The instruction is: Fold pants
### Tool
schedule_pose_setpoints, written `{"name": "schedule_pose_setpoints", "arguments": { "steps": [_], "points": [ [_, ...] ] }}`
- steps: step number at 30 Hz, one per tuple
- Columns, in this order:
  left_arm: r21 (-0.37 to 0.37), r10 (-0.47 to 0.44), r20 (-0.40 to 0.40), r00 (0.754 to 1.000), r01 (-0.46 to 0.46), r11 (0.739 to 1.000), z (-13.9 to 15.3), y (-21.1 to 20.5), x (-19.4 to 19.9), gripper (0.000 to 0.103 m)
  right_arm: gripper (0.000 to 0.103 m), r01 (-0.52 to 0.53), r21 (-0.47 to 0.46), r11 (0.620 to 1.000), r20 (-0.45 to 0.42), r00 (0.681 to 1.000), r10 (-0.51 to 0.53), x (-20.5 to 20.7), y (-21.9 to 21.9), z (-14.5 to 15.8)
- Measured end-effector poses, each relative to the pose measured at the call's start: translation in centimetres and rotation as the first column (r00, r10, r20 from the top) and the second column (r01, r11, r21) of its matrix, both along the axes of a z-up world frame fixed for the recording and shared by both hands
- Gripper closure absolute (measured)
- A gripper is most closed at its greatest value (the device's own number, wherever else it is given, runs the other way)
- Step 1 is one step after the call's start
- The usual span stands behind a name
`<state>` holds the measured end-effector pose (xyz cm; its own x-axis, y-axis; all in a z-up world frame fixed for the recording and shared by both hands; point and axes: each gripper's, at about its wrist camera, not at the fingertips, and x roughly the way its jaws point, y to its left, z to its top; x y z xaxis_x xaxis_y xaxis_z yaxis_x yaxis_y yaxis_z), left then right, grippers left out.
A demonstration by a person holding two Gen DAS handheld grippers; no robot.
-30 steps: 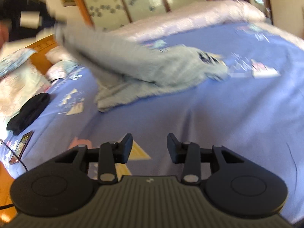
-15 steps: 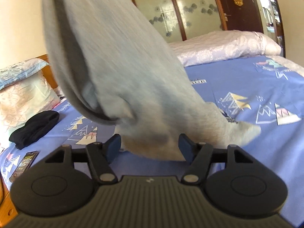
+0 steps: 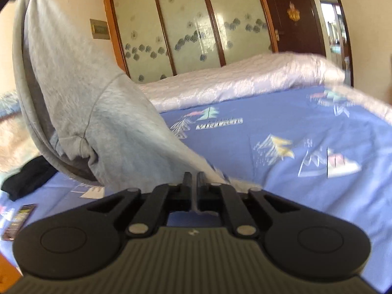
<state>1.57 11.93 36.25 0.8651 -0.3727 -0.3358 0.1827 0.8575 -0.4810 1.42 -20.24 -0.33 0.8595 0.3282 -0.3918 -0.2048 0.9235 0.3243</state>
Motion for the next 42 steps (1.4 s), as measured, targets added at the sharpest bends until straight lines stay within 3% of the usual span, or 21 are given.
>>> {"name": "schedule_pose_setpoints", "arguments": {
  "steps": [1, 3, 7, 10, 11, 12, 13, 14, 16, 19, 23, 24, 26, 27, 28, 31, 34, 36, 38, 39, 42],
  "points": [
    [0.004, 0.006, 0.003, 1.0, -0.006, 1.0, -0.1, 0.4, -0.3, 0.095, 0.061, -0.01, 0.011, 1.0, -0.025, 1.0, 0.01, -0.1, -0.2, -0.5],
    [0.011, 0.014, 0.006, 1.0, -0.014, 1.0, -0.4, 1.4, -1.1, 0.095, 0.043, 0.016, 0.027, 1.0, -0.068, 0.998, -0.015, -0.3, -0.6, -1.9],
    [0.04, 0.035, -0.011, 0.999, -0.034, 0.999, -1.7, 3.0, -3.2, 0.094, 0.024, 0.019, -0.007, 1.0, -0.129, 0.991, -0.02, 0.7, -0.1, -3.7],
    [0.063, 0.052, -0.037, 0.998, -0.049, 0.997, -2.5, 3.8, -4.4, 0.094, 0.023, -0.024, -0.102, 0.995, -0.122, 0.992, 0.012, 2.2, 1.9, -4.5],
    [0.069, 0.057, -0.045, 0.997, -0.054, 0.996, -2.7, 4.0, -4.7, 0.094, 0.026, -0.059, -0.125, 0.99, -0.137, 0.99, 0.042, 3.0, 2.6, -4.8],
    [0.07, 0.065, -0.052, 0.997, -0.061, 0.996, -2.8, 4.4, -5.0, 0.094, 0.057, -0.111, -0.14, 0.984, -0.166, 0.982, 0.087, 4.0, 3.4, -5.0],
    [0.069, 0.073, -0.054, 0.996, -0.069, 0.995, -2.8, 4.8, -5.3, 0.094, 0.097, -0.161, -0.152, 0.975, -0.201, 0.971, 0.129, 5.3, 3.9, -5.0],
    [0.065, 0.083, -0.053, 0.995, -0.079, 0.995, -2.7, 5.3, -5.7, 0.094, 0.097, -0.177, -0.176, 0.968, -0.225, 0.965, 0.136, 6.4, 4.3, -4.8],
    [0.063, 0.113, -0.026, 0.993, -0.111, 0.992, -2.4, 6.2, -6.7, 0.094, 0.097, -0.118, -0.187, 0.975, -0.142, 0.986, 0.092, 8.5, 3.5, -1.9],
    [0.047, 0.179, 0.028, 0.983, -0.181, 0.982, -1.7, 7.3, -7.9, 0.094, 0.097, -0.002, -0.147, 0.989, 0.009, 1.0, 0.003, 14.5, 1.6, 6.2],
    [-0.028, 0.253, 0.062, 0.965, -0.252, 0.967, -1.8, 8.7, -8.5, 0.094, 0.096, 0.102, -0.142, 0.985, 0.269, 0.961, -0.061, 21.0, 3.5, 18.6],
    [-0.037, 0.271, 0.065, 0.96, -0.269, 0.962, -2.1, 9.0, -8.5, 0.094, 0.092, 0.095, -0.109, 0.989, 0.31, 0.949, -0.057, 22.2, 3.6, 20.7],
    [-0.018, 0.305, 0.07, 0.95, -0.305, 0.952, -2.6, 9.2, -8.4, 0.094, 0.069, 0.058, -0.051, 0.997, 0.351, 0.936, -0.037, 23.6, 4.2, 23.0],
    [0.0, 0.319, 0.071, 0.945, -0.32, 0.948, -3.0, 9.3, -8.2, 0.094, 0.036, 0.069, -0.053, 0.996, 0.344, 0.938, -0.047, 24.0, 4.6, 23.1],
    [0.016, 0.328, 0.067, 0.942, -0.33, 0.944, -3.5, 9.4, -7.9, 0.094, 0.028, 0.097, -0.06, 0.993, 0.342, 0.937, -0.071, 24.0, 4.9, 22.6],
    [0.032, 0.331, 0.022, 0.943, -0.332, 0.943, -5.0, 10.3, -6.4, 0.094, 0.031, 0.049, -0.046, 0.998, 0.287, 0.957, -0.034, 21.4, 4.1, 17.3],
    [0.018, 0.321, -0.072, 0.944, -0.321, 0.947, -7.0, 11.2, -4.0, 0.094, 0.04, -0.062, -0.01, 0.998, 0.091, 0.994, 0.062, 17.5, 2.5, 8.5],
    [0.011, 0.335, -0.11, 0.936, -0.336, 0.942, -8.2, 11.9, -2.8, 0.094, 0.042, -0.136, -0.056, 0.989, -0.026, 0.991, 0.134, 15.0, 2.9, 3.1],
    [-0.007, 0.351, -0.109, 0.93, -0.354, 0.935, -8.7, 12.8, -2.5, 0.094, 0.046, -0.21, -0.08, 0.975, -0.135, 0.971, 0.198, 12.3, 5.0, -0.2],
    [-0.026, 0.353, -0.105, 0.93, -0.358, 0.934, -8.7, 13.4, -2.7, 0.094, 0.049, -0.25, -0.03, 0.968, -0.194, 0.951, 0.24, 11.5, 6.1, -1.0],
    [-0.051, 0.365, -0.081, 0.928, -0.369, 0.928, -8.2, 14.4, -3.1, 0.094, 0.049, -0.261, 0.336, 0.905, -0.339, 0.863, 0.374, 11.3, 7.5, -3.5]
  ]
}}
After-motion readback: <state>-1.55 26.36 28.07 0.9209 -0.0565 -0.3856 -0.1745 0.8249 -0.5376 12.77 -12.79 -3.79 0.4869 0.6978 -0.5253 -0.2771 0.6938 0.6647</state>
